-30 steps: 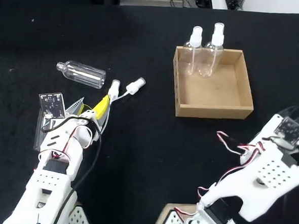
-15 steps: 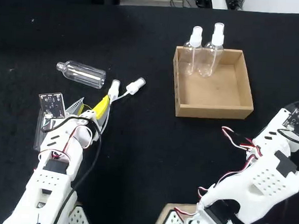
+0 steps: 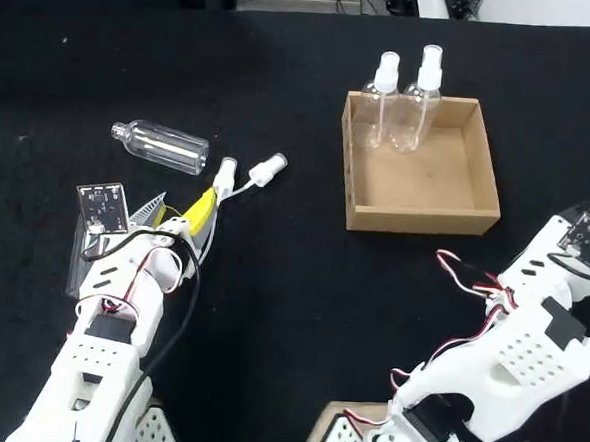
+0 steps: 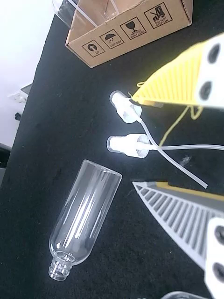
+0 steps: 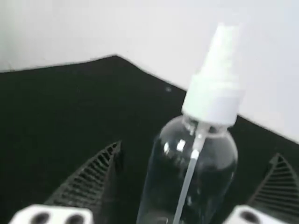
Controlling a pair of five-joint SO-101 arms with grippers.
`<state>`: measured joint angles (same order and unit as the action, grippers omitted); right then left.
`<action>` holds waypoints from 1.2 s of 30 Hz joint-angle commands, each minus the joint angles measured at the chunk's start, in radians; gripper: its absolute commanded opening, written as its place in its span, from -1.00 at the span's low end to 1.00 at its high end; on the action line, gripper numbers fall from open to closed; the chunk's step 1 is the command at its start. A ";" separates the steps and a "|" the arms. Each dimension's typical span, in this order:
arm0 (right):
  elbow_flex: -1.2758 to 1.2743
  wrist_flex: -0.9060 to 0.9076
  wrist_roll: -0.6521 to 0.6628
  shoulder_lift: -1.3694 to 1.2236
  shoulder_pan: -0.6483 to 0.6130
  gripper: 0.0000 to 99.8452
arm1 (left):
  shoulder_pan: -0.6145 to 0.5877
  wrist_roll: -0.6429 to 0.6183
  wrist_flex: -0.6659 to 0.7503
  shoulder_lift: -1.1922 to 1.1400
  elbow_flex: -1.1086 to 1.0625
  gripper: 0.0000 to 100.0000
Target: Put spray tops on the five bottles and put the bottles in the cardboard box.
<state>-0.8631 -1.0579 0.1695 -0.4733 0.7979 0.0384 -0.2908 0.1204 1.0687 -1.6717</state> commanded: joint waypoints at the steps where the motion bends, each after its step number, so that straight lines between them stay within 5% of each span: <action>1: 0.024 0.031 0.003 0.076 -0.015 -0.19 | -0.001 -0.006 0.020 0.015 -0.021 -0.49; 20: -0.369 0.074 0.011 0.576 -0.006 -0.19 | -0.001 -0.006 0.020 0.015 -0.021 -0.49; 24: -0.358 0.350 0.011 0.730 -0.006 -0.19 | -0.001 -0.006 0.020 0.015 -0.021 -0.49; 31: -0.163 1.123 0.006 1.004 0.029 -0.19 | -0.001 -0.006 0.020 0.015 -0.021 -0.49; 36: -0.150 1.155 0.012 1.055 0.057 -0.19 | -0.001 -0.006 0.020 0.015 -0.021 -0.49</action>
<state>-1.0794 0.0729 0.1726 0.5271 0.8378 0.0384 -0.2908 0.1204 1.0687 -1.6717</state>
